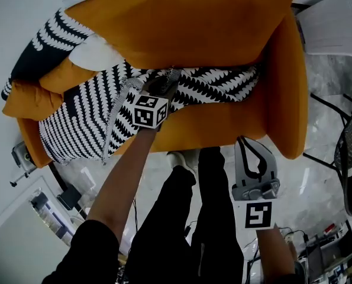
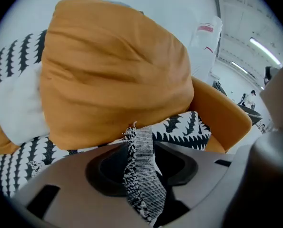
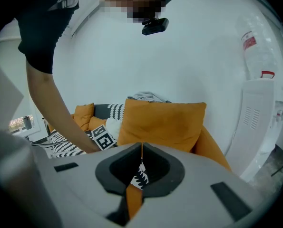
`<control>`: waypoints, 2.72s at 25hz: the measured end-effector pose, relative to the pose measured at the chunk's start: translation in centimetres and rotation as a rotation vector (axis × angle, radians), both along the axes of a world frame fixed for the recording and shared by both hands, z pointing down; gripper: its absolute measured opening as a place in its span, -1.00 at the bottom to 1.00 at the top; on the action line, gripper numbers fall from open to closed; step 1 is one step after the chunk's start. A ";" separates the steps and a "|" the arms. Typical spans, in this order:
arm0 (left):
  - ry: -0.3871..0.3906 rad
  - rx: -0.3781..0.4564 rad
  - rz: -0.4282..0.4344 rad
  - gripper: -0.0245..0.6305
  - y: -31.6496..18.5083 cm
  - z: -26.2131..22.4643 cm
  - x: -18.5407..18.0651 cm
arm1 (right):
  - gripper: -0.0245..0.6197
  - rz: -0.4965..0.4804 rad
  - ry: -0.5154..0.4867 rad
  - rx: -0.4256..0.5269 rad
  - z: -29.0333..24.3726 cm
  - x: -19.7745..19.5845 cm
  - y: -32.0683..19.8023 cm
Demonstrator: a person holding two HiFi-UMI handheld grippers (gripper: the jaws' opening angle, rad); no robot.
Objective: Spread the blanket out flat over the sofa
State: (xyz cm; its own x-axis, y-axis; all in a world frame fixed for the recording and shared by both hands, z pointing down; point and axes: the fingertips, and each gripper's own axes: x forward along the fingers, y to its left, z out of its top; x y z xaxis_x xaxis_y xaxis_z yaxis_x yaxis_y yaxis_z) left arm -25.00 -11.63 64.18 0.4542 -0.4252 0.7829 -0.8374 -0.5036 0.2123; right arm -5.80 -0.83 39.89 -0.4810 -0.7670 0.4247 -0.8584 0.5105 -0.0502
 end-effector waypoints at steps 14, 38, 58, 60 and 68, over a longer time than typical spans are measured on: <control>-0.109 0.024 0.142 -0.81 1.1 -1.6 2.7 | -0.80 0.010 0.020 0.028 -0.6 1.1 0.4; 0.114 0.153 0.329 -0.83 17.5 -15.4 15.8 | -0.80 0.430 -0.036 -0.051 -6.4 7.1 12.8; 0.212 0.126 0.447 -0.83 29.8 -15.5 34.2 | -0.80 0.499 -0.120 -0.137 -4.0 18.2 15.5; 0.214 0.098 0.417 -0.83 30.1 -14.8 35.8 | -0.80 0.507 -0.124 -0.147 -3.6 19.7 16.2; 0.141 0.032 0.429 -0.82 31.7 -9.3 37.2 | -0.80 0.544 -0.095 -0.162 -1.1 24.6 18.7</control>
